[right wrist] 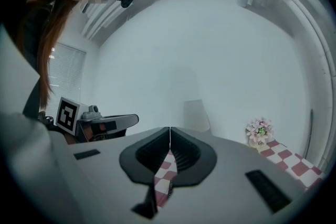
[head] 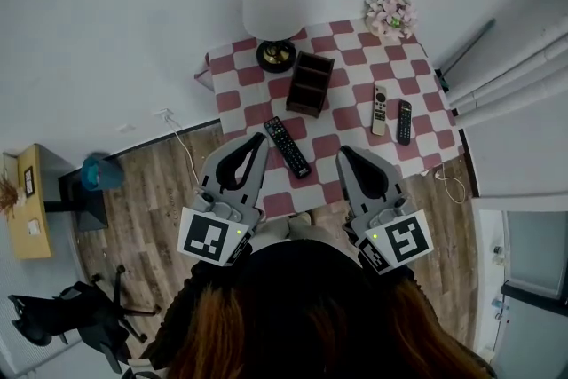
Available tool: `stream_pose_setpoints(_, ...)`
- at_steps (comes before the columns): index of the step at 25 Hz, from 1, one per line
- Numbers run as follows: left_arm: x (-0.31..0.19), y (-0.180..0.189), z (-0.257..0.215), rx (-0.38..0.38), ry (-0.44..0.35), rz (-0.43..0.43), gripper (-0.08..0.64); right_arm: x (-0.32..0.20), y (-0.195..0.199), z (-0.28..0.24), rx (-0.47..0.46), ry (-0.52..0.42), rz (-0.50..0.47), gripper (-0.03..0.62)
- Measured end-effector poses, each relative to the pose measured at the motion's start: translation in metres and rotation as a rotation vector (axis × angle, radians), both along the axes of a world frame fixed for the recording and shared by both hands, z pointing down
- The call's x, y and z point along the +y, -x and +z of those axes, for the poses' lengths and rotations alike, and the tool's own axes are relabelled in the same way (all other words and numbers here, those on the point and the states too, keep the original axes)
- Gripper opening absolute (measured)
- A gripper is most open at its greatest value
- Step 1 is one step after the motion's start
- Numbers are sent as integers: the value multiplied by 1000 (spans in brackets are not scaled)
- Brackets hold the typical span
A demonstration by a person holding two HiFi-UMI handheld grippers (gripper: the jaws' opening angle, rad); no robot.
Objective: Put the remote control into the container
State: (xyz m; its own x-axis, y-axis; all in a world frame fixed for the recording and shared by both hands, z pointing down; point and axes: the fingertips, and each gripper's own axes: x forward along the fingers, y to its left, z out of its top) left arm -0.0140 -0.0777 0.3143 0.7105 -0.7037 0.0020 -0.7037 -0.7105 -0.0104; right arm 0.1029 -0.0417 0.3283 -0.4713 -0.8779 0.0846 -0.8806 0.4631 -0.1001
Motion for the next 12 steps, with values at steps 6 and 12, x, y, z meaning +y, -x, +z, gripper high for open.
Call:
stream_pose_setpoints(6, -6, 21, -1, 25, -7, -43, 18, -25, 19, 29, 82, 32, -45, 15)
stream_pose_setpoints(12, -9, 43, -4, 41, -41, -92, 18, -61, 35, 92, 244, 81, -80, 15)
